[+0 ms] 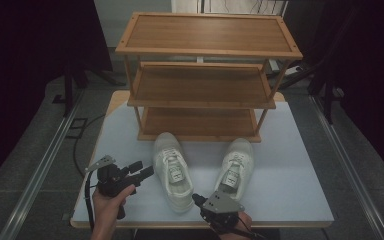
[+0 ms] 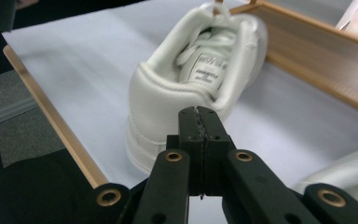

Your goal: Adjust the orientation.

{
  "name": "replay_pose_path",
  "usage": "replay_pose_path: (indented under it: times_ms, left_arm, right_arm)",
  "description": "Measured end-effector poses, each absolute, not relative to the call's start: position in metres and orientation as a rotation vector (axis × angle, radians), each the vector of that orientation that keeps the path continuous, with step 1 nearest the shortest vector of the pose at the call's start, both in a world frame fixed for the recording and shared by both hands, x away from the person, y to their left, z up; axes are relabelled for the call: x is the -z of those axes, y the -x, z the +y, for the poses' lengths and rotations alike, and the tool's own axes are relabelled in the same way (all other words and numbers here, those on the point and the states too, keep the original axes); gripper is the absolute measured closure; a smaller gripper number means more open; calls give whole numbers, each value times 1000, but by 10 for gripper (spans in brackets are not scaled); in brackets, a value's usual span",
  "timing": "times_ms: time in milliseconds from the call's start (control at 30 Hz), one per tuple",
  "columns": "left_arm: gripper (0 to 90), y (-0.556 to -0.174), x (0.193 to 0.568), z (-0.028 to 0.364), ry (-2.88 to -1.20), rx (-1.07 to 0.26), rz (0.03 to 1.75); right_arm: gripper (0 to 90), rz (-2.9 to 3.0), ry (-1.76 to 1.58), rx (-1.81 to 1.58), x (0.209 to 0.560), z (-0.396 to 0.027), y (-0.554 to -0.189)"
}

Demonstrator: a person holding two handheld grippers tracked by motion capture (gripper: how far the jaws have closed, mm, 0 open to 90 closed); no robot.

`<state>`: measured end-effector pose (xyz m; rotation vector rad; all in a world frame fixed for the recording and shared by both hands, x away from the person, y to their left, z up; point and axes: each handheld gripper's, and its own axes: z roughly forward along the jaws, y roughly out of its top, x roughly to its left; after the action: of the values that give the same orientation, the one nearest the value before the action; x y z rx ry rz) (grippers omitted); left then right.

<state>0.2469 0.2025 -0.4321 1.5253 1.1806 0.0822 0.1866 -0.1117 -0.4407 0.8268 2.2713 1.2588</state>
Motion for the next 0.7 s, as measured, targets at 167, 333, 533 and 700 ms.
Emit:
replay_pose_path:
  times_ms: [167,333,533,700]
  left_arm:
    - [357,-247,434,203,-1525,-81,1185]
    - [357,-247,435,201,-1527,-76,1188]
    - [357,-246,433,200,-1532,-73,1174]
    - [357,-246,433,203,-1521,-73,1176]
  right_arm:
    - [899,2231,-850,-1180,451,-103,-186]
    - [900,2232,-863,-1139,457,-102,-188]
    - [900,2200,-870,-1105,460,-98,-188]
    - [900,2207,-844,-1107,460,-91,-185]
